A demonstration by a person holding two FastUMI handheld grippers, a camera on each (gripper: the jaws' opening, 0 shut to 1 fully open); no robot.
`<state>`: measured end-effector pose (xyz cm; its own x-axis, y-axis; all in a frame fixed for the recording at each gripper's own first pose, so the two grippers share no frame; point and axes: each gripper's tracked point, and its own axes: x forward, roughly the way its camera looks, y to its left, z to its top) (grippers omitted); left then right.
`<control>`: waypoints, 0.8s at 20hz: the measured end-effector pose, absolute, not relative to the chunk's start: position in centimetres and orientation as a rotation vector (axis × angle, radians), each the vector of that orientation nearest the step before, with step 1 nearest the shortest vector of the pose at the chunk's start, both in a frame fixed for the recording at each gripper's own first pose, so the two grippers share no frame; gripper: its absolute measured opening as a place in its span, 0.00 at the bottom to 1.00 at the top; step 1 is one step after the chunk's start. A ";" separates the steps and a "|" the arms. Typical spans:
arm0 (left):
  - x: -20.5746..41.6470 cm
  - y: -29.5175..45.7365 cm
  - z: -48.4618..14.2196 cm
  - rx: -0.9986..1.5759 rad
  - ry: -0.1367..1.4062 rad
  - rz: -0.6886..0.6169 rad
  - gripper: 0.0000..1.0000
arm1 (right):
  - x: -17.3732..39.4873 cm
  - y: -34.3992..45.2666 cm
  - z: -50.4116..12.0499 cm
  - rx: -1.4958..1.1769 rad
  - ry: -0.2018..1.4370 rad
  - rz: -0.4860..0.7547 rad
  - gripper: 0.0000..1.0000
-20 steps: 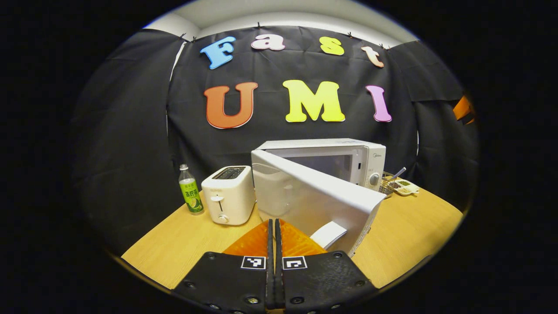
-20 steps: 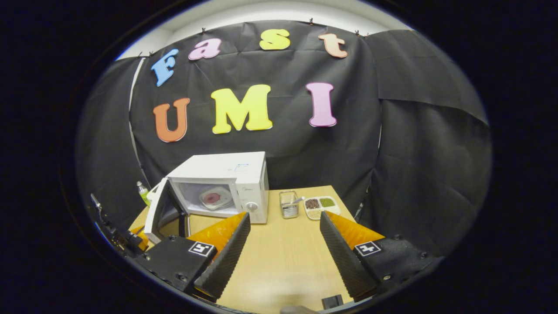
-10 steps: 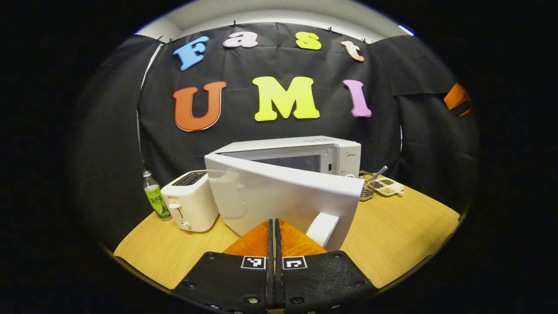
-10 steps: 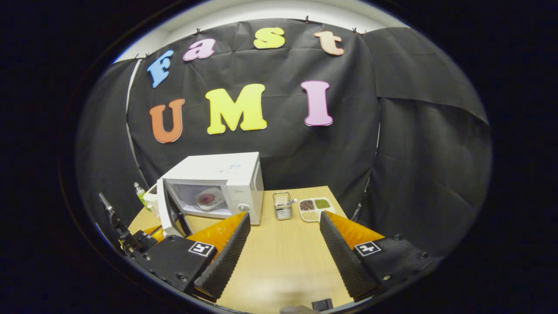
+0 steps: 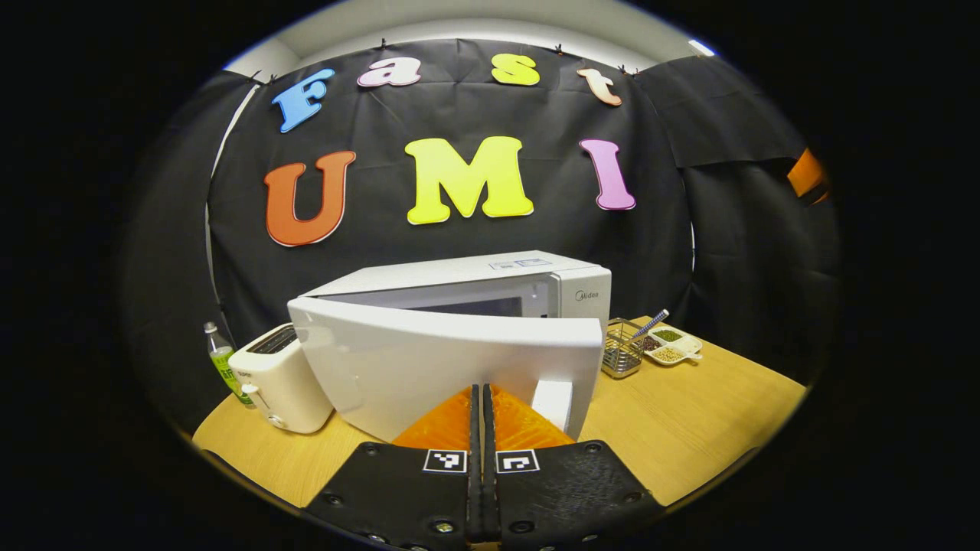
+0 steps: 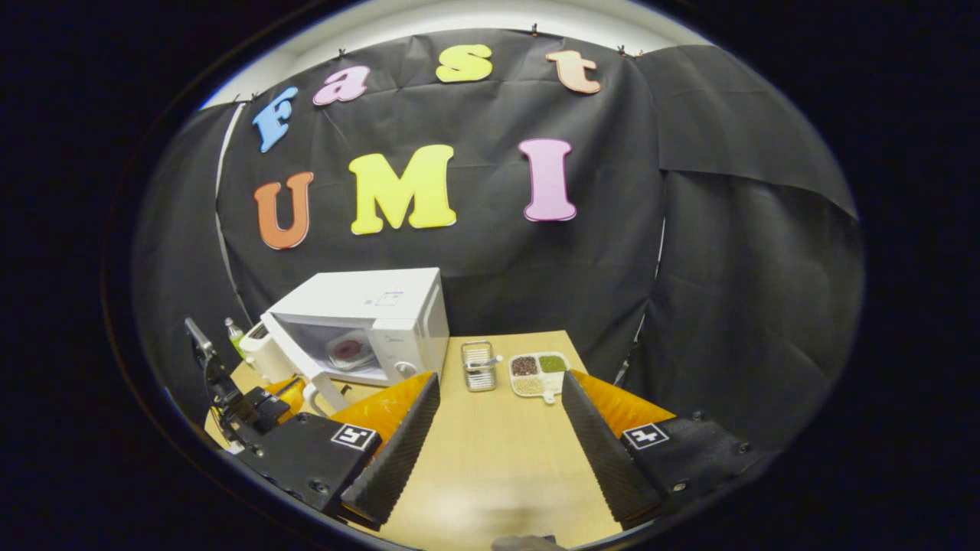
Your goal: Open the microwave oven with the left hand, put the food in, and close the microwave oven.
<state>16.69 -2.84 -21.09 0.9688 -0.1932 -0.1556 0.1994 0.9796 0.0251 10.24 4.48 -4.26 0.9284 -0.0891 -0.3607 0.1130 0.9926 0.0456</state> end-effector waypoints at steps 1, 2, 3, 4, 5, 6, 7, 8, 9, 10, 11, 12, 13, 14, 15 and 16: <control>17.2 -3.4 -21.2 0.039 0.154 -0.202 0.00 | 10.5 4.2 -4.3 0.066 0.368 -0.102 0.94; 17.6 -3.9 -21.1 0.038 0.158 -0.206 0.00 | 10.7 3.9 -4.3 0.065 0.369 -0.102 1.00; 18.1 -4.3 -21.2 0.040 0.158 -0.209 0.00 | 10.9 3.7 -4.4 0.062 0.371 -0.100 1.00; 18.7 -4.7 -21.3 0.042 0.161 -0.211 0.00 | 11.3 3.5 -4.4 0.060 0.372 -0.097 1.00; 19.3 -5.0 -21.5 0.043 0.160 -0.211 0.00 | 11.5 3.5 -4.4 0.058 0.372 -0.093 0.94; 20.0 -5.3 -21.4 0.044 0.159 -0.213 0.00 | 11.8 3.3 -4.4 0.055 0.371 -0.090 0.94; 20.6 -5.5 -21.6 0.041 0.167 -0.213 0.00 | 12.1 3.2 -4.4 0.053 0.372 -0.088 0.94; 21.2 -5.6 -21.7 0.031 0.172 -0.212 0.00 | 12.3 3.2 -4.5 0.049 0.375 -0.084 0.94; 21.8 -5.9 -21.6 0.025 0.170 -0.212 0.00 | 12.5 3.2 -4.6 0.045 0.378 -0.080 0.94; 22.4 -6.0 -21.4 0.027 0.162 -0.209 0.00 | 12.7 3.1 -4.7 0.042 0.379 -0.075 1.00; 23.0 -6.0 -21.3 0.032 0.160 -0.209 0.00 | 12.9 3.0 -4.7 0.040 0.379 -0.073 1.00; 23.5 -6.2 -21.3 0.032 0.159 -0.209 0.00 | 12.9 3.0 -4.7 0.040 0.383 -0.070 1.00; 24.0 -6.4 -21.2 0.030 0.157 -0.210 0.00 | 13.0 3.0 -4.7 0.041 0.383 -0.071 1.00; 24.6 -6.6 -21.0 0.031 0.152 -0.211 0.00 | 13.2 2.7 -4.9 0.041 0.386 -0.071 1.00; 25.1 -6.8 -21.0 0.035 0.154 -0.212 0.00 | 13.2 2.6 -5.0 0.043 0.388 -0.074 1.00; 25.6 -7.0 -21.0 0.034 0.154 -0.214 0.00 | 13.2 2.4 -5.1 0.046 0.390 -0.077 1.00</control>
